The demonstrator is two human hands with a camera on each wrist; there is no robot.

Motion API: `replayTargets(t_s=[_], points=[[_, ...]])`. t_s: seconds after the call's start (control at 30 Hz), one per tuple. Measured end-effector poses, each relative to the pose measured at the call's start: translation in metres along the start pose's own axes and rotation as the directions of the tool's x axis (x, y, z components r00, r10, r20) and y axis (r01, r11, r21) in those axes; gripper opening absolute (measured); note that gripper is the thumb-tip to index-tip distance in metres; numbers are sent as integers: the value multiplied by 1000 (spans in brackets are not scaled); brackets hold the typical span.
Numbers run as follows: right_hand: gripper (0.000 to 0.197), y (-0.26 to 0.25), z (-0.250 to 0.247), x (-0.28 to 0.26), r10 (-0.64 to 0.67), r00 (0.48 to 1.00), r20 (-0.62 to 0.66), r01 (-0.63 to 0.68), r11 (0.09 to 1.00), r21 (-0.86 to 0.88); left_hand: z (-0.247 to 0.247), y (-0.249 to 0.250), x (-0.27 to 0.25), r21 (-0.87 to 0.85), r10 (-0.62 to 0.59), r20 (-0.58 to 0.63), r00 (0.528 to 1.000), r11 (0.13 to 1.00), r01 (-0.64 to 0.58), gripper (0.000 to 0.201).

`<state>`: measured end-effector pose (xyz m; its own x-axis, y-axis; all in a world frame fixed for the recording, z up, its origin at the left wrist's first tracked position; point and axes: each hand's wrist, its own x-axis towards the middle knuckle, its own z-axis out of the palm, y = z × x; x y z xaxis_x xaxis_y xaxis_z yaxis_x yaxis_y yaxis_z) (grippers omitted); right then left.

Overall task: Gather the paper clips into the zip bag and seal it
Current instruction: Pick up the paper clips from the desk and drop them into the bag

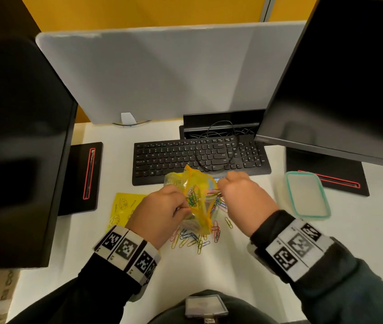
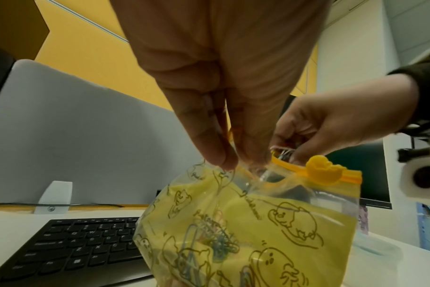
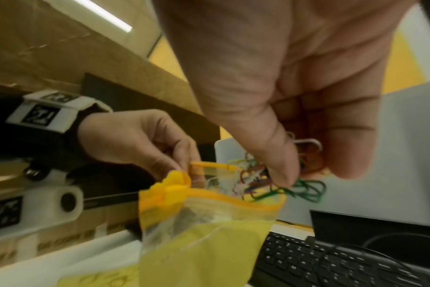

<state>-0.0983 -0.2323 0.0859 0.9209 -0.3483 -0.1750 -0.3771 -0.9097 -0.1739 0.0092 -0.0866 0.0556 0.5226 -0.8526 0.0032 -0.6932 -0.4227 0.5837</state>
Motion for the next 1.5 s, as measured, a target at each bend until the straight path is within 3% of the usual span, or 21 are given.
replayTargets(t_s=[0.1,0.2,0.3,0.33,0.37,0.43,0.5,0.6,0.77,0.9,1.0,1.13,1.23,1.5], points=[[29,-21,-5,6,-85,994,73,90,993,-82,2,4,1,-6,42,-1,999,999,-42,11],[29,-26,0,12,-149,989,23,148,987,68,2,4,-1,-11,58,-19,998,998,-59,15],[25,-4,9,20,34,978,-206,44,930,364,-4,-4,-5,-31,25,-60,998,999,-27,9],[25,10,17,26,113,969,-218,-17,916,401,-6,-8,-7,-33,13,-76,997,999,-16,10],[30,23,27,31,164,973,-161,-94,922,376,-8,-11,-9,-33,3,-90,996,999,-6,11],[48,46,51,42,192,976,101,-211,948,237,-10,-18,-12,-42,-26,-102,994,999,22,9],[62,61,72,52,129,955,269,-170,976,137,-11,-22,-14,-56,-64,-101,993,997,59,8],[71,69,94,65,31,934,356,-60,996,70,-10,-27,-18,-56,-100,-98,990,994,95,8],[83,62,124,69,-15,909,415,3,1000,29,-11,-30,-22,-53,-112,-84,990,993,108,7],[61,50,119,54,-36,926,375,8,997,76,-16,-35,-20,-82,-117,-108,987,991,108,15],[66,41,110,65,-35,967,254,-3,989,149,-20,-38,-18,-72,-113,-149,982,992,103,16],[82,26,108,91,-75,926,370,25,990,139,-22,-41,-19,-61,-96,-175,980,994,87,14],[65,20,127,95,-103,902,419,54,990,126,-25,-43,-23,-54,-109,-180,978,993,101,10],[46,12,116,72,-145,930,338,80,977,199,-29,-54,-26,-59,-125,-193,973,992,116,11]])
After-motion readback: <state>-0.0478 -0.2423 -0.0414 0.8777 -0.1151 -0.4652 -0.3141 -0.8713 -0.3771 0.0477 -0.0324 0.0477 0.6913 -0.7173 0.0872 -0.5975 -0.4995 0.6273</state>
